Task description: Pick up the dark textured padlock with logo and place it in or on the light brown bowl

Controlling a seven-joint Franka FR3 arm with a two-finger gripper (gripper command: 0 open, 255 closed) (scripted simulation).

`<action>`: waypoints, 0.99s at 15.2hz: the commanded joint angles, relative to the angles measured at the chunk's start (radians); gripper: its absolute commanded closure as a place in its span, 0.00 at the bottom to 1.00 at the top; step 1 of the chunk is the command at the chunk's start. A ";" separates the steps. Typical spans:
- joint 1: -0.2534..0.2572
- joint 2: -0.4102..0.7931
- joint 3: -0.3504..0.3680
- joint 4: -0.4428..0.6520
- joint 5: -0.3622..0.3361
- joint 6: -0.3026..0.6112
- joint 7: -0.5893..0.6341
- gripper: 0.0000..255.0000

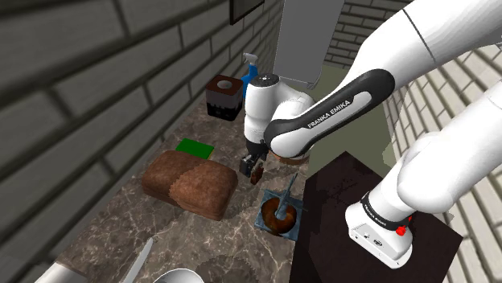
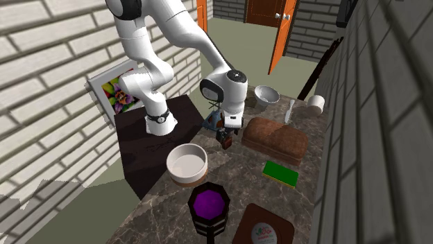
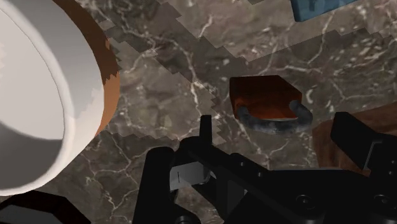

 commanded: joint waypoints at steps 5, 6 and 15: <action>-0.003 0.033 0.002 -0.011 -0.020 0.042 0.015 0.00; -0.003 0.033 0.002 -0.011 -0.020 0.042 0.015 0.00; -0.002 0.029 0.003 -0.012 -0.017 0.039 0.015 1.00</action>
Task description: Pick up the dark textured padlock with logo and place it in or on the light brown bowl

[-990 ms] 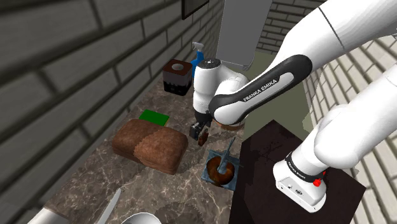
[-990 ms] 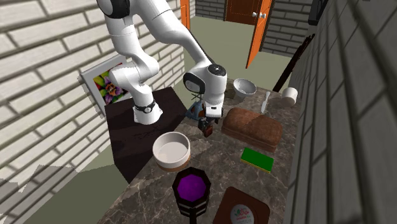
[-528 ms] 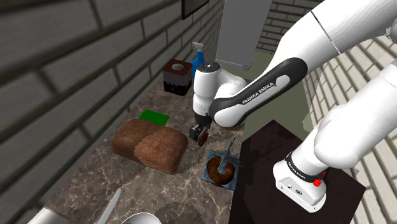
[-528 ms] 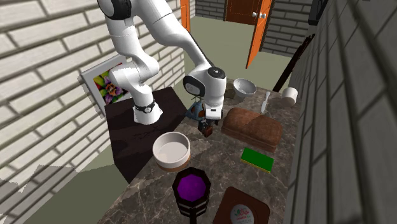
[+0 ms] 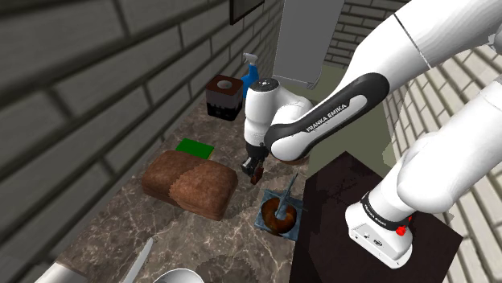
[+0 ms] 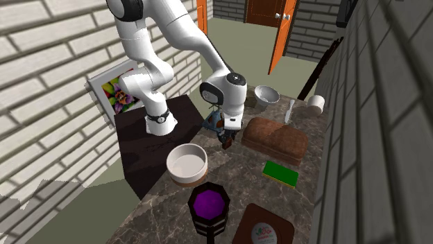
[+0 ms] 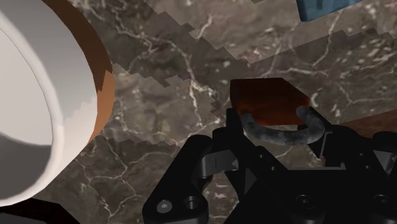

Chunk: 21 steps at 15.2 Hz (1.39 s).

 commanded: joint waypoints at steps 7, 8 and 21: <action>0.003 -0.037 -0.002 0.007 0.023 -0.044 -0.019 1.00; 0.004 -0.051 -0.003 0.010 0.031 -0.060 -0.025 1.00; 0.019 -0.198 -0.027 0.075 0.089 -0.263 -0.072 1.00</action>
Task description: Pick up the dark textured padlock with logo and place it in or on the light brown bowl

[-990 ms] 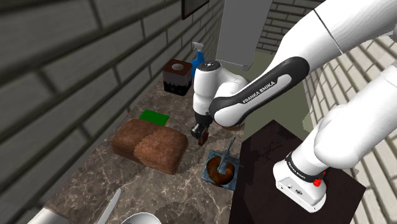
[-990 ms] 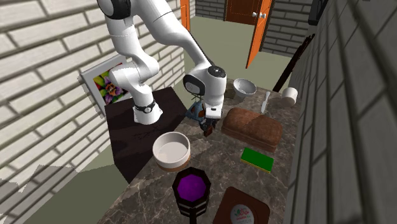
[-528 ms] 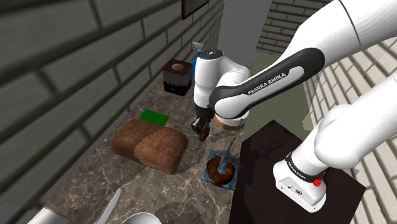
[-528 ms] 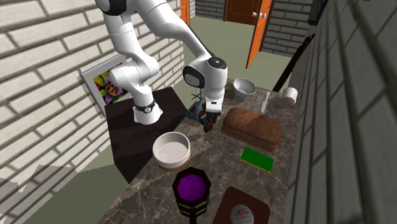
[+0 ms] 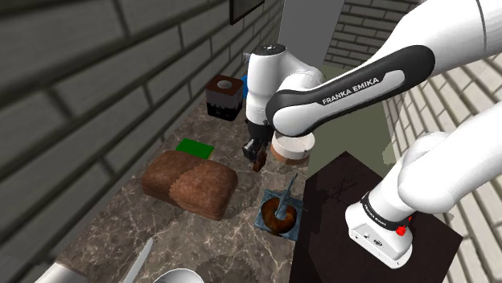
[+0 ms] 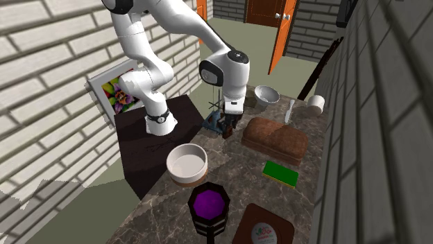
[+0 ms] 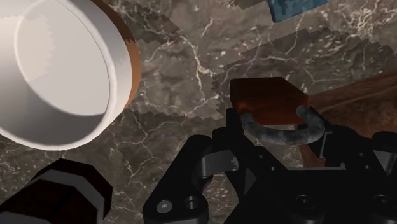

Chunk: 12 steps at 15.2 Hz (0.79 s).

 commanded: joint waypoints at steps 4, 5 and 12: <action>0.004 -0.047 -0.010 0.035 0.012 -0.080 -0.010 1.00; 0.005 -0.055 -0.012 0.042 0.013 -0.096 -0.011 1.00; 0.007 -0.102 -0.027 0.100 0.019 -0.199 -0.020 1.00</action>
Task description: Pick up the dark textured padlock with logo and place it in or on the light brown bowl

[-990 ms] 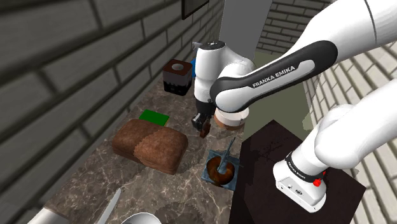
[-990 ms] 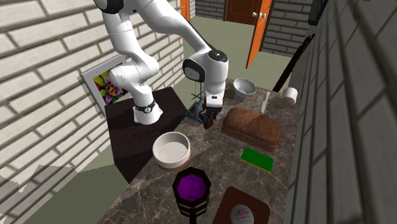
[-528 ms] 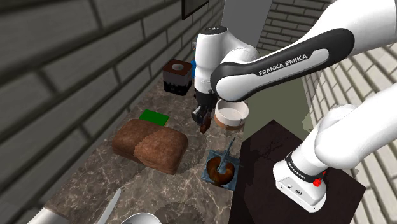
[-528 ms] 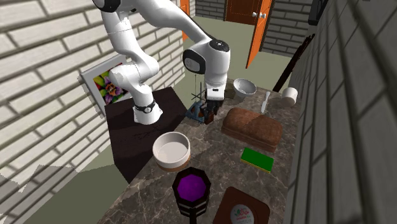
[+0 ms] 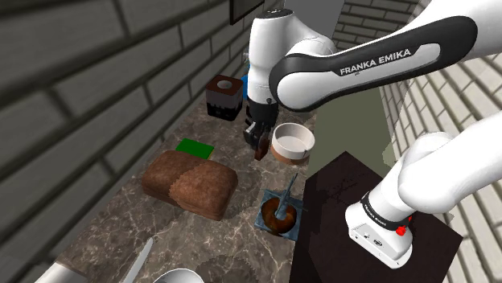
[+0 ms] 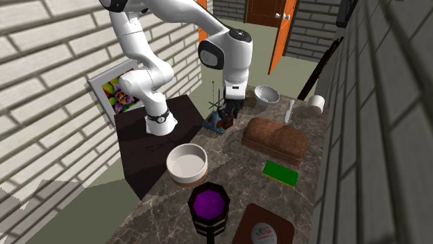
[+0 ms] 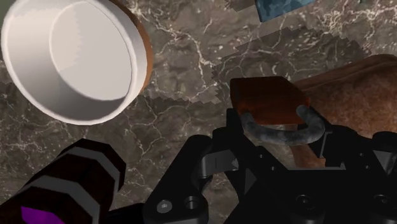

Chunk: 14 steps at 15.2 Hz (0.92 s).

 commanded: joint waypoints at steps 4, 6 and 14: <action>-0.024 -0.055 -0.059 -0.037 -0.006 -0.022 -0.081 1.00; -0.043 -0.080 -0.097 -0.061 -0.016 -0.026 -0.133 1.00; -0.135 -0.131 -0.252 -0.111 -0.086 -0.034 -0.336 1.00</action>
